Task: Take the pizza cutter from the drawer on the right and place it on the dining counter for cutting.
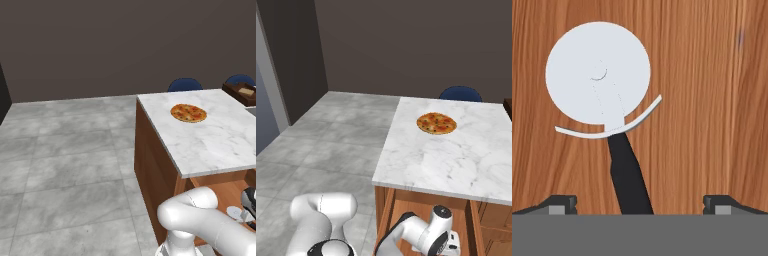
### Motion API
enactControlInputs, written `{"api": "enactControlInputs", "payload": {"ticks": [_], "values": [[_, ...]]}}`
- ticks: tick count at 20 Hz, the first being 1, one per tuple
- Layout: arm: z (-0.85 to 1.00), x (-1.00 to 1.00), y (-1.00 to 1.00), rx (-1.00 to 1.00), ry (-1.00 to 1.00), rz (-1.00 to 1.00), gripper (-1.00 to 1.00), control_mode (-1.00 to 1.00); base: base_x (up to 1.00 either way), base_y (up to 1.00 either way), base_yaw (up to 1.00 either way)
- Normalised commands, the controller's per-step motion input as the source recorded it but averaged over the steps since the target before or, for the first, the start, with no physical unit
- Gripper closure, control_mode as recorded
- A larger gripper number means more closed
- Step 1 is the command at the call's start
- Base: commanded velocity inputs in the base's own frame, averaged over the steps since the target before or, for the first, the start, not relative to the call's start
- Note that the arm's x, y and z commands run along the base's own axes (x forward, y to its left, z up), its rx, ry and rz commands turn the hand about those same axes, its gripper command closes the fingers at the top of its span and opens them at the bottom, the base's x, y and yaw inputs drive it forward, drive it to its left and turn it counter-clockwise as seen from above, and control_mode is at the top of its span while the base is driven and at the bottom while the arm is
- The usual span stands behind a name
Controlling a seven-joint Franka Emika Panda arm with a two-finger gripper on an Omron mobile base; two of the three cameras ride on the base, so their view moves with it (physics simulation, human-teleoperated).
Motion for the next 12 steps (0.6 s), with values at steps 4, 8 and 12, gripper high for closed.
{"api": "enactControlInputs", "payload": {"ticks": [4, 8, 12], "values": [[-0.2, 0.0, 0.0, 0.0, 0.0, 0.0, -1.0, -1.0, 0.0, 0.0, 0.0], [-0.18, 0.0, 0.0, 0.0, 0.0, 0.01, -1.0, -1.0, 0.0, 0.0, 0.0], [-0.17, 0.0, 0.0, 0.0, 0.0, 0.01, -1.0, -1.0, 0.0, 0.0, 0.0]]}}
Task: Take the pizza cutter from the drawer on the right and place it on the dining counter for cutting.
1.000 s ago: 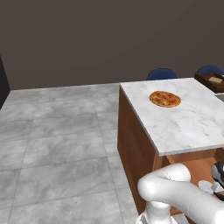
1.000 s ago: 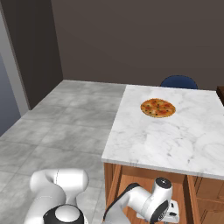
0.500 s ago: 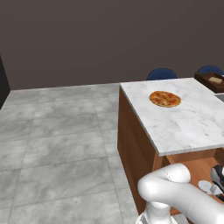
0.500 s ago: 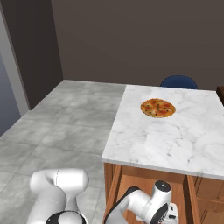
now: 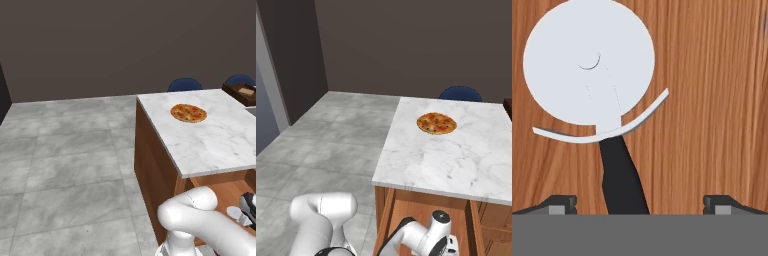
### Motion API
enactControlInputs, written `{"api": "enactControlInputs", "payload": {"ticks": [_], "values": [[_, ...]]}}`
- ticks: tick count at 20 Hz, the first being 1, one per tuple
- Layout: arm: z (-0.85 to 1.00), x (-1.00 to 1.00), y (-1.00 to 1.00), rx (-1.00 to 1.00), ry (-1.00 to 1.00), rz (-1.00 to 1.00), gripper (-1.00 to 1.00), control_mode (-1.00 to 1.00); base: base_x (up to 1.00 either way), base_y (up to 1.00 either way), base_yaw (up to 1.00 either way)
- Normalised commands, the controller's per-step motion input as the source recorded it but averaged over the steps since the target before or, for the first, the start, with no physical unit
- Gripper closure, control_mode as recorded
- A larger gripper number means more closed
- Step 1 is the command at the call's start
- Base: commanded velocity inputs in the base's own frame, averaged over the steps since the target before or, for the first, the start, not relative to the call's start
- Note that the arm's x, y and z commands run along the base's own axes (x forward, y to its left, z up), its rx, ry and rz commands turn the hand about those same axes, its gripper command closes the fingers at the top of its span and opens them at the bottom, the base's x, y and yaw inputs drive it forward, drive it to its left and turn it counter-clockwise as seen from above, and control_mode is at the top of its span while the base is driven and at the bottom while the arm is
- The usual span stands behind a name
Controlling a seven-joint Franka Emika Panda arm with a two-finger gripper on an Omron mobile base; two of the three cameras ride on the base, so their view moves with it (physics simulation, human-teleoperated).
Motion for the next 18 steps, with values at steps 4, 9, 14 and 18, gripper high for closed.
{"api": "enactControlInputs", "payload": {"ticks": [4, 9, 14, 18], "values": [[-0.15, 0.0, 0.0, 0.0, 0.0, 0.01, -1.0, -1.0, 0.0, 0.0, 0.0], [-0.11, 0.0, 0.0, 0.0, 0.0, 0.02, -1.0, -1.0, 0.0, 0.0, 0.0], [-0.01, 0.0, 0.0, 0.0, 0.0, 0.0, -1.0, -1.0, 0.0, 0.0, 0.0], [0.0, 0.0, 0.0, 0.0, 0.0, 0.0, -1.0, -1.0, 0.0, 0.0, 0.0]]}}
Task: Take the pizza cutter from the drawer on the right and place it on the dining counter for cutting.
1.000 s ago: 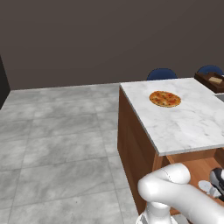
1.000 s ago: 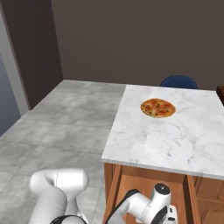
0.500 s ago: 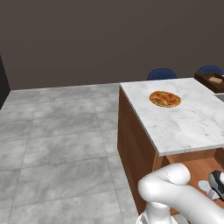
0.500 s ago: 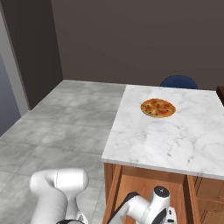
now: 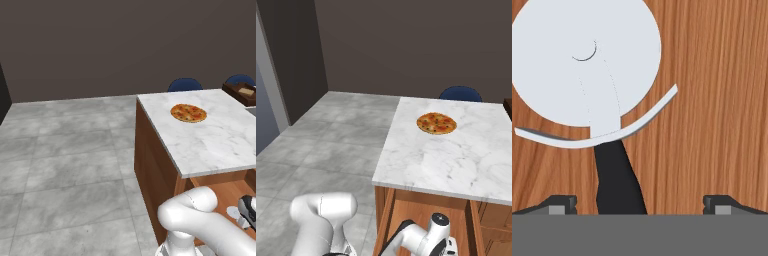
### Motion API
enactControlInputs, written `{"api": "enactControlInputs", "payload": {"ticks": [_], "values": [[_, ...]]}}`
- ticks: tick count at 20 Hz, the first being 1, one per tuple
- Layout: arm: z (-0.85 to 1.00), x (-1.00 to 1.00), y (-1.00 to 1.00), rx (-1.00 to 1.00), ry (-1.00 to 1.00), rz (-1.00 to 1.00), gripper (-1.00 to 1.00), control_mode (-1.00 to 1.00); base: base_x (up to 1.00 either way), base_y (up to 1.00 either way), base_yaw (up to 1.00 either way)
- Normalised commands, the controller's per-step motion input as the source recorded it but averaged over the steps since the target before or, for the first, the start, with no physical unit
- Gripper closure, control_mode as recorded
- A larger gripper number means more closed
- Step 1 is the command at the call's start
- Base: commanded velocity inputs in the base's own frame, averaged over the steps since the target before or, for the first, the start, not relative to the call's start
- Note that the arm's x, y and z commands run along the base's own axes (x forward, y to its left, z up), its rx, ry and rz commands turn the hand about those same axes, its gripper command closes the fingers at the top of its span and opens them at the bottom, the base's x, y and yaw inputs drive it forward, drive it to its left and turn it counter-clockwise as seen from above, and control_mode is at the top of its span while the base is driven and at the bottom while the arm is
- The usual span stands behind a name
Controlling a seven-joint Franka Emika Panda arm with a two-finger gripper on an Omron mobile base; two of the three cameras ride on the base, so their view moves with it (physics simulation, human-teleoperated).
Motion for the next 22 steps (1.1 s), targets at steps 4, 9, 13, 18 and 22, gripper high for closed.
{"api": "enactControlInputs", "payload": {"ticks": [4, 9, 13, 18, 22], "values": [[0.0, 0.0, 0.0, 0.0, 0.0, 0.0, -1.0, -1.0, 0.0, 0.0, 0.0], [0.0, 0.0, 0.0, 0.0, 0.0, 0.0, -1.0, -1.0, 0.0, 0.0, 0.0], [0.0, 0.0, 0.0, 0.0, 0.0, 0.0, 1.0, -1.0, 0.0, 0.0, 0.0], [0.0, 0.0, 0.0, 0.0, 0.0, 0.0, 1.0, -1.0, 0.0, 0.0, 0.0], [0.0, 0.0, 0.0, 0.0, 0.0, 0.0, 1.0, -1.0, 0.0, 0.0, 0.0]]}}
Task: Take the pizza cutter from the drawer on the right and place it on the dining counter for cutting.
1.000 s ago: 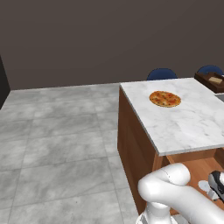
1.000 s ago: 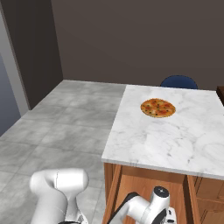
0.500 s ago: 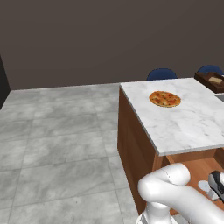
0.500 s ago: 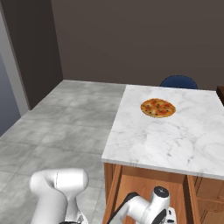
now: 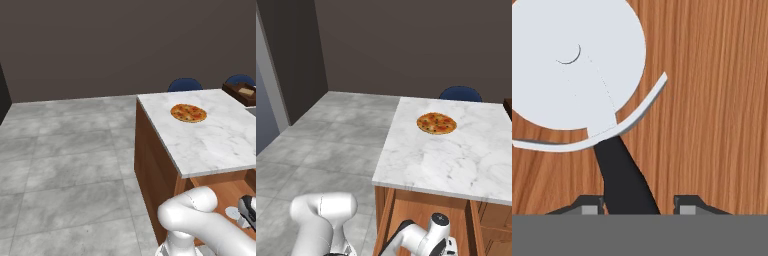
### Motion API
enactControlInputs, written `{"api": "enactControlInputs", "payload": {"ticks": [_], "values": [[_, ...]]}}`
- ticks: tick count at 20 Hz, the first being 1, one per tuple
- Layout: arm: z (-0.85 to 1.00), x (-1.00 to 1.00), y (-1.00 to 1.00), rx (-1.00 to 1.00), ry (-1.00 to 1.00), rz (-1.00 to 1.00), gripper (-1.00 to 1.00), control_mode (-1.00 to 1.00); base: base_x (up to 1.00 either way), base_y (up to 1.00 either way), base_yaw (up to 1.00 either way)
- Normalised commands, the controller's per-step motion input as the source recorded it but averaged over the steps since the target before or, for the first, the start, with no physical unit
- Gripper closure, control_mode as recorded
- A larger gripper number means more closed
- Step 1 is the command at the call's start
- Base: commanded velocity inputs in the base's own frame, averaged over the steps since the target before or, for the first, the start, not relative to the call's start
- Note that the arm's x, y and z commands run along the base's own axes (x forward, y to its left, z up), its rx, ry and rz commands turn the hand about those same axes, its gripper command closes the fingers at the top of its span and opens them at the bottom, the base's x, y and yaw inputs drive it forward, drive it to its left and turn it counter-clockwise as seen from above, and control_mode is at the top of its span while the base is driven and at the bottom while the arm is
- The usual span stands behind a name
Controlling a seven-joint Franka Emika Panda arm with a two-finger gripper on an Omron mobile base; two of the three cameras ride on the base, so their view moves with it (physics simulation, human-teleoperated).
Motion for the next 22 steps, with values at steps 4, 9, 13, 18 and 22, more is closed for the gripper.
{"api": "enactControlInputs", "payload": {"ticks": [4, 9, 13, 18, 22], "values": [[0.0, 0.0, 0.0, 0.0, 0.0, 0.0, 1.0, -1.0, 0.0, 0.0, 0.0], [0.0, 0.0, 0.0, 0.0, 0.0, 0.0, 1.0, -1.0, 0.0, 0.0, 0.0], [0.0, 0.0, 0.0, 0.0, 0.0, 0.0, 1.0, -1.0, 0.0, 0.0, 0.0], [0.16, -0.06, -0.02, 0.0, 0.0, 0.0, 1.0, -1.0, 0.0, 0.0, 0.0], [0.65, -0.24, 0.0, 0.0, -0.02, 0.0, 1.0, -1.0, 0.0, 0.0, 0.0]]}}
